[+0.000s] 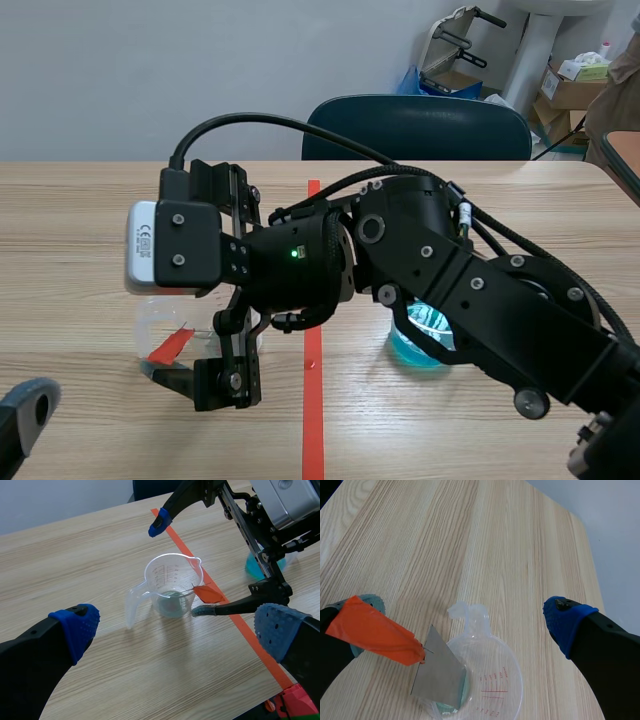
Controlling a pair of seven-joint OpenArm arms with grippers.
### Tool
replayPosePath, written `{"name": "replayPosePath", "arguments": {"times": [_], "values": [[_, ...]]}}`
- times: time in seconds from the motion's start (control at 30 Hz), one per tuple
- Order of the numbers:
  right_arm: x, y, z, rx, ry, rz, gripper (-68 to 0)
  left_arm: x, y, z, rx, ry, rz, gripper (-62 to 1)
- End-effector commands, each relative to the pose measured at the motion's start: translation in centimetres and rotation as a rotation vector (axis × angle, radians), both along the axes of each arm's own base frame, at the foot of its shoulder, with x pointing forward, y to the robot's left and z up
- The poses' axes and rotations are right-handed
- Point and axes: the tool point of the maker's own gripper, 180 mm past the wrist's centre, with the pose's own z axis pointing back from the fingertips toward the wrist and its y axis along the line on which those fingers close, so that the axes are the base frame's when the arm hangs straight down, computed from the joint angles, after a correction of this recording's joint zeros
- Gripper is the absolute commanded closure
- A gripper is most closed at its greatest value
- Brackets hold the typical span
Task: Do the redox reaction experiment
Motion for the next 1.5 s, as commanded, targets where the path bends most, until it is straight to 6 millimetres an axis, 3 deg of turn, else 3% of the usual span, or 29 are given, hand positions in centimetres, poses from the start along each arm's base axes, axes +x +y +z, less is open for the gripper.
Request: {"name": "replayPosePath", "arguments": {"times": [0.0, 0.6, 0.77, 0.93, 1.07, 1.47], "values": [[0.4, 0.0, 0.7, 0.016, -0.007, 0.002, -67.9, 0.2, -0.3, 0.7, -0.023, -0.024, 0.002, -62.3], [0.3, 0.0, 0.6, 0.013, -0.004, 0.000, -67.9, 0.2, -0.3, 0.7, -0.023, -0.024, 0.003, -62.3], [0.0, -0.8, -0.7, 0.026, 0.004, -0.062, -67.9, 0.2, -0.3, 0.7, -0.023, -0.026, 0.003, -62.3], [-1.0, -3.0, -1.9, 0.063, 0.033, -0.171, -67.9, 0.5, -0.2, 0.8, -0.019, -0.034, 0.005, -62.3], [-2.1, -5.0, -1.6, 0.148, 0.123, -0.274, -67.9, 1.2, -0.2, 0.6, 0.000, -0.033, 0.005, -62.3], [-3.9, -13.5, 4.3, 0.304, 0.119, -0.598, -67.9, 5.1, -1.2, 3.4, 0.049, -0.215, -0.057, -62.3]]}}
